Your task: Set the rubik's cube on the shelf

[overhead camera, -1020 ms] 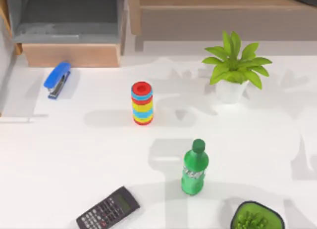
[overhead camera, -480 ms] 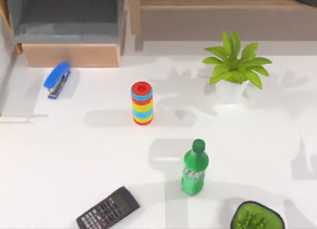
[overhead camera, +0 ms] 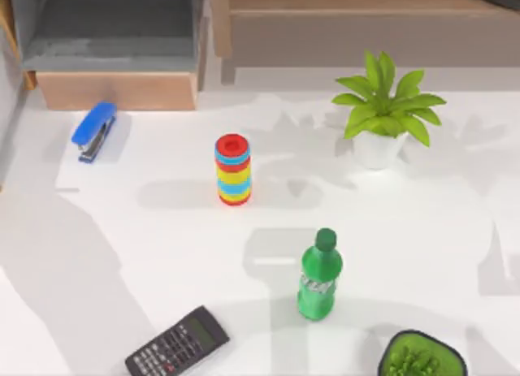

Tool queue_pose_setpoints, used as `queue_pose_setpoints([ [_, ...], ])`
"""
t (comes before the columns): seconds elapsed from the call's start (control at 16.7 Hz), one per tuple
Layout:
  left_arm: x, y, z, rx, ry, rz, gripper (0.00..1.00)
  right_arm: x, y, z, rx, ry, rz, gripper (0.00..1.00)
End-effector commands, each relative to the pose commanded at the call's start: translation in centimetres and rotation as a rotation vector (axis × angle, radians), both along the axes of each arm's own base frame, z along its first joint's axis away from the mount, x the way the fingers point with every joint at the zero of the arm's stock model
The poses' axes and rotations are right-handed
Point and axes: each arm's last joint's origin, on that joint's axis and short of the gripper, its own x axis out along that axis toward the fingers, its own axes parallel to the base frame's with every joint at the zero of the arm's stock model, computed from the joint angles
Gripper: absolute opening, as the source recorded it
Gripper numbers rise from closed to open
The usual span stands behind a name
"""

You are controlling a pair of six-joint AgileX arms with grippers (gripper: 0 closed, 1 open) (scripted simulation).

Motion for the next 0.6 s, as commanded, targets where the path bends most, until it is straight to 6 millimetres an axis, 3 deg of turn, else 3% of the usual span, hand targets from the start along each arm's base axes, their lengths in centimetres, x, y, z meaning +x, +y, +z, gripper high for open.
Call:
queue_pose_setpoints([
  [0.3,2.6,-6.3,-1.3,-0.105,0.289,0.010,1.00,0.0,0.0,0.0,0.000,0.000,0.000,1.00],
  [0.6,3.2,-8.5,-3.1,-0.128,0.441,0.019,1.00,0.0,0.0,0.0,0.000,0.000,0.000,1.00],
])
